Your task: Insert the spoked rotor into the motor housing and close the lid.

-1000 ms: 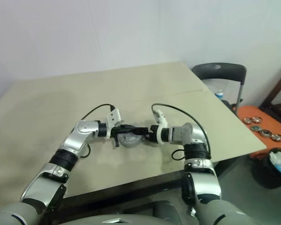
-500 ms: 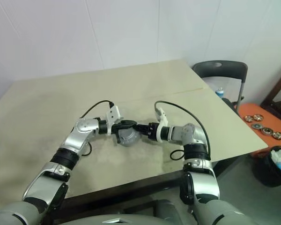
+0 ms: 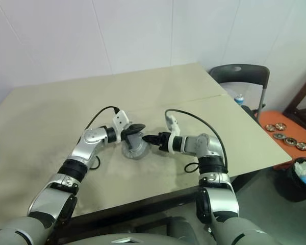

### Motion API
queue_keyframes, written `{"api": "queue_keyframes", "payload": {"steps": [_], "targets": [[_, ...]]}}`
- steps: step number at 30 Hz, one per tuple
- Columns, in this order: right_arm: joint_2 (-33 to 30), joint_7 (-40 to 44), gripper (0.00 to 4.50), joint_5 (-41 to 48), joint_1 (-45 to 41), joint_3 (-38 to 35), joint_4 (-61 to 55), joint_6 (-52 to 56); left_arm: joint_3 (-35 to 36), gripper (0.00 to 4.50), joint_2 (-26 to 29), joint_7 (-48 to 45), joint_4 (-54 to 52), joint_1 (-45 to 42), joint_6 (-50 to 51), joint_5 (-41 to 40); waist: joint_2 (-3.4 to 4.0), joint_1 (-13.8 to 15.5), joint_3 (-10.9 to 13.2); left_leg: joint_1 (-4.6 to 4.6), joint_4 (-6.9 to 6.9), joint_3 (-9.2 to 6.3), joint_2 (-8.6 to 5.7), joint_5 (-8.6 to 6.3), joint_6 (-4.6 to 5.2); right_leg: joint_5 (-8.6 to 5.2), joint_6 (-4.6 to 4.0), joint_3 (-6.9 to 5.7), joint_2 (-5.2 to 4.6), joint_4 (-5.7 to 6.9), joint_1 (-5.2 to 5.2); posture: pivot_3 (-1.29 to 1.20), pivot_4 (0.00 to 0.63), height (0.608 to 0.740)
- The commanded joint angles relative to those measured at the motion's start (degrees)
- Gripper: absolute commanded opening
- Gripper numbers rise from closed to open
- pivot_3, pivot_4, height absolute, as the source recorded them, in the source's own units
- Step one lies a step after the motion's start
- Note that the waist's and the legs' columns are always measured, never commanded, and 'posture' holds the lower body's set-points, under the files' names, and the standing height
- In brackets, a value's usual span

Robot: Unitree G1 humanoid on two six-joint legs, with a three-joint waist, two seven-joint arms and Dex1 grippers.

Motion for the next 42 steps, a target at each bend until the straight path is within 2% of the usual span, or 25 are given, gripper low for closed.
{"api": "queue_keyframes", "payload": {"steps": [1, 6, 13, 17, 20, 25, 33, 42], "targets": [[2.9, -0.4, 1.34, 5.8, -3.2, -5.4, 2.1, -2.1, 6.6, 0.0, -0.5, 2.5, -2.6, -0.8, 4.8, -6.6, -0.07, 0.1, 0.0, -0.32, 0.12, -0.03, 0.0, 0.0, 0.0, 0.01, -0.01, -0.02, 0.0, 0.07, -0.26, 0.0, 0.0, 0.74], [3.6, -4.4, 1.34, 8.8, -5.5, -12.4, 6.2, -8.1, 14.7, 0.0, 0.7, 5.0, -8.9, 1.9, 15.1, -15.3, -0.15, 0.8, 0.2, -1.59, 0.35, -0.05, -0.34, 0.22, -0.36, 0.14, -0.17, 0.01, -0.3, 0.3, -1.51, 0.0, 0.0, 0.74], [6.0, -8.0, 1.34, 12.4, -6.2, -17.5, 7.8, -14.9, 23.2, 0.0, 1.1, 8.5, -18.4, 10.5, 29.9, -26.5, -0.14, 1.5, 0.2, -1.6, 0.18, -0.06, -0.42, 0.29, -0.49, 0.14, -0.18, 0.02, -0.39, 0.19, -1.55, 0.0, 0.0, 0.74], [8.2, -9.3, 1.34, 14.2, -5.8, -18.4, 7.0, -16.6, 25.4, 0.85, -3.0, 9.7, -26.5, 16.1, 42.9, -37.7, -0.14, 1.5, 0.2, -1.63, 0.21, -0.06, -0.45, 0.28, -0.47, 0.14, -0.18, 0.05, -0.41, 0.13, -1.53, 0.0, 0.0, 0.74], [9.2, -9.6, 1.34, 14.8, -5.5, -17.7, 6.5, -17.2, 26.5, 1.79, -6.9, 12.4, -29.7, 17.3, 49.6, -44.0, -0.21, 1.7, 0.2, -1.63, 0.29, -0.07, -0.47, 0.15, -0.24, 0.14, -0.18, 0.04, -0.43, 0.12, -1.48, 0.0, 0.0, 0.74], [9.3, -9.8, 1.34, 15.3, -5.1, -16.4, 6.4, -17.7, 30.0, 3.42, -13.4, 19.7, -28.9, 14.7, 53.5, -51.1, -0.22, 1.7, 0.3, -1.44, 0.42, -0.1, -0.46, 0.17, -0.26, 0.15, -0.2, 0.02, -0.39, 0.22, -1.27, 0.0, 0.0, 0.74], [8.9, -10.2, 1.34, 14.9, -3.9, -14.1, 6.7, -18.3, 31.2, 3.42, -14.8, 19.0, -28.3, 13.0, 54.6, -55.1, -0.22, 1.6, 0.3, -1.4, 0.41, -0.12, -0.4, 0.27, -0.44, 0.19, -0.27, 0.01, -0.3, 0.28, -1.28, 0.0, 0.0, 0.74], [8.3, -10.4, 1.34, 14.7, -3.6, -12.8, 7.7, -19.5, 28.6, 3.42, -10.8, 19.0, -31.9, 17.0, 58.7, -54.2, -0.22, 1.5, 0.3, -1.41, 0.4, -0.12, -0.41, 0.34, -0.55, 0.2, -0.28, 0.02, -0.31, 0.26, -1.29, 0.0, 0.0, 0.74]]}}
